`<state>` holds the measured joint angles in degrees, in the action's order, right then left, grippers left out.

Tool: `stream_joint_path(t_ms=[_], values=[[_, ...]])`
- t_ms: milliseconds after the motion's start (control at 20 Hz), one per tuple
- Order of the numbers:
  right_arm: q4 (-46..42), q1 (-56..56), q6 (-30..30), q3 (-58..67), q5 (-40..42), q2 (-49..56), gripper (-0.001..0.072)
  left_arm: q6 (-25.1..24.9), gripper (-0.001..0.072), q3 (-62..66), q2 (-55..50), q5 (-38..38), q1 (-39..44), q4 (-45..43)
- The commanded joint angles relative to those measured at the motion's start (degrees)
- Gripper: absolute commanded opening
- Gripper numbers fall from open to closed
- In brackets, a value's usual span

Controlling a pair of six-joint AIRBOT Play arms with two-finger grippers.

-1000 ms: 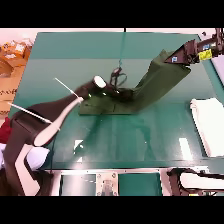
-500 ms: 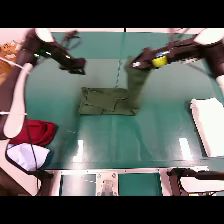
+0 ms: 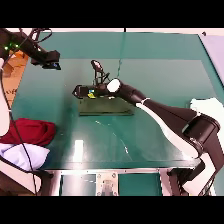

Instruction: Fold the shirts.

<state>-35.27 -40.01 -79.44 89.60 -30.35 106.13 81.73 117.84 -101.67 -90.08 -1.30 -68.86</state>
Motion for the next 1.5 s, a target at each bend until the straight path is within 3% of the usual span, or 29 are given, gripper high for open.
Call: stream_joint_path(t_ms=[0, 50, 100, 250, 400, 500, 700, 950, 1000, 1050, 1100, 1250, 1450], values=[[0.48, 2.99, -0.09, -0.09, -5.31, -0.31, 0.0255, -0.79, 0.0028, 0.13, 0.07, -0.46, -0.44, -0.11], [-0.57, 6.32, -0.07, -0.09, -10.36, -1.7, 0.0042, -0.79, 0.0028, 0.13, 0.09, -0.44, -0.44, -0.13], [-2.4, 9.64, -0.09, -0.09, -14.97, -3.15, 0.0012, -0.76, 0.0029, 0.13, 0.09, -0.42, -0.44, -0.13], [-14.32, 20.76, -4.33, -1.05, -27.39, -8.48, 0.0011, -0.76, 0.0028, 0.13, 0.07, -0.46, -0.44, -0.13], [-23.04, 32.37, -9.46, -8.22, -30.91, -14.12, 0.0029, -0.57, 0.0028, 0.13, 0.07, -0.46, -0.44, -0.13], [-19.1, 38.29, -9.77, -14.97, -30.73, -14.08, 0.0639, -0.52, 0.0028, 0.13, 0.07, -0.42, -0.44, -0.15], [-3.52, 39.23, 0.94, -25.38, -26.18, -10.36, 0.0648, -0.09, 0.0028, 0.13, 0.07, -0.42, -0.44, -0.17], [16.74, 31.04, 11.82, -23.58, -24.48, -4.76, 0.0641, -0.11, 0.0028, 0.13, 0.09, -0.44, -0.44, -0.17], [18.1, 30.16, 11.78, -21.9, -24.55, -4.76, 0.0529, -0.13, 0.0029, 0.13, 0.09, -0.48, -0.44, -0.17], [18.34, 29.79, 11.8, -19.5, -24.72, -4.83, 0.0128, -0.13, 0.0028, 0.13, 0.09, -0.5, -0.44, -0.17], [18.34, 29.88, 11.43, -17.0, -25.22, -5.14, 0.0012, -0.13, 0.0028, 0.13, 0.09, -0.52, -0.42, -0.17], [16.98, 33.64, 8.9, -10.93, -26.03, -9.27, 0.0012, -0.13, 0.0028, 0.13, 0.09, -0.59, -0.44, -0.17], [5.95, 46.99, 0.85, -7.98, -28.63, -20.48, 0.0012, -0.15, 0.0028, 0.13, 0.09, -1.46, -0.44, -0.15]])
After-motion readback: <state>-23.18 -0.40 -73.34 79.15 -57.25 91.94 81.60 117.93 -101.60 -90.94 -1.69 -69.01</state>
